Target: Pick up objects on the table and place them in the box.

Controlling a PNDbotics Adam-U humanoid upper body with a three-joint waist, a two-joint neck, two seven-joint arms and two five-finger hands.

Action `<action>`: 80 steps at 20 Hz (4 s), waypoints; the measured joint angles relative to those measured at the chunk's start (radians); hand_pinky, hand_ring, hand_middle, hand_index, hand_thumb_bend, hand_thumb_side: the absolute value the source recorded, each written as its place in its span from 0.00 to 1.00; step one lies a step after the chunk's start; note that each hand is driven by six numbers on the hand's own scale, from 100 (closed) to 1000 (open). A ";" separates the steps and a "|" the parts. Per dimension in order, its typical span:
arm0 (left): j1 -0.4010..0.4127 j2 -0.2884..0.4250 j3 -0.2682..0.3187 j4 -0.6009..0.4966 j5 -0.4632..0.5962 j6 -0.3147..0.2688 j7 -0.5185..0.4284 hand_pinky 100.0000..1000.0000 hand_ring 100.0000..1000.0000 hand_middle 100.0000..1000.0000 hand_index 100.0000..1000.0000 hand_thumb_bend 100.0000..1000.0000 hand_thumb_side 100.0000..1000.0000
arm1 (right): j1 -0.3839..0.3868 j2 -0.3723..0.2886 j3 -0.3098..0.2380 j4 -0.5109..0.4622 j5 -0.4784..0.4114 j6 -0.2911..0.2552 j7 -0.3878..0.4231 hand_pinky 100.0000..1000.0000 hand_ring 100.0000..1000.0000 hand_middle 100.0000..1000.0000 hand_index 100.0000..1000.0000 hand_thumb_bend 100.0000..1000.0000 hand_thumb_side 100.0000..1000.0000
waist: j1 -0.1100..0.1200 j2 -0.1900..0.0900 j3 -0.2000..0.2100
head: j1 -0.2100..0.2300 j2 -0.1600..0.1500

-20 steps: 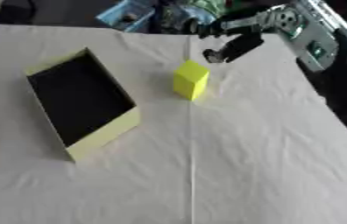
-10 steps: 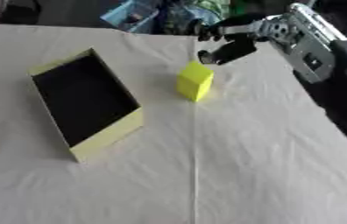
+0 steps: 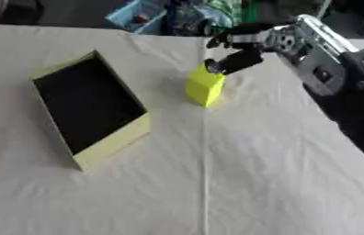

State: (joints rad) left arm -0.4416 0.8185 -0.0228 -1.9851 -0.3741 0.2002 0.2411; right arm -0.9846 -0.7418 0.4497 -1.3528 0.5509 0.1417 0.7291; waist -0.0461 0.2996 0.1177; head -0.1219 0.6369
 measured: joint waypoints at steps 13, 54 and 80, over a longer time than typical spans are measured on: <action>-0.001 -0.001 -0.004 0.000 0.005 0.000 -0.002 0.60 0.69 0.71 0.86 0.00 0.42 | 0.023 0.017 0.028 -0.051 0.003 0.107 -0.020 0.90 0.95 0.95 1.00 0.00 0.94 | -0.007 0.000 0.006 | 0.004 0.003; -0.008 -0.009 -0.010 0.000 0.007 -0.001 -0.010 0.59 0.71 0.70 0.82 0.00 0.41 | 0.068 0.077 0.049 0.012 0.121 0.220 -0.118 0.90 0.96 0.97 1.00 0.00 0.94 | -0.012 0.022 -0.014 | -0.003 0.004; -0.018 -0.017 -0.016 0.000 0.007 -0.005 -0.022 0.58 0.70 0.68 0.79 0.00 0.39 | 0.045 0.136 0.049 0.036 0.046 0.207 -0.366 0.46 0.36 0.46 0.77 0.00 0.36 | -0.012 0.047 0.008 | -0.011 -0.017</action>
State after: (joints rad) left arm -0.4594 0.8010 -0.0387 -1.9851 -0.3668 0.1956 0.2195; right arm -0.9400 -0.6062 0.4992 -1.3170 0.5970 0.3490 0.3628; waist -0.0584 0.3470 0.1255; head -0.1330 0.6196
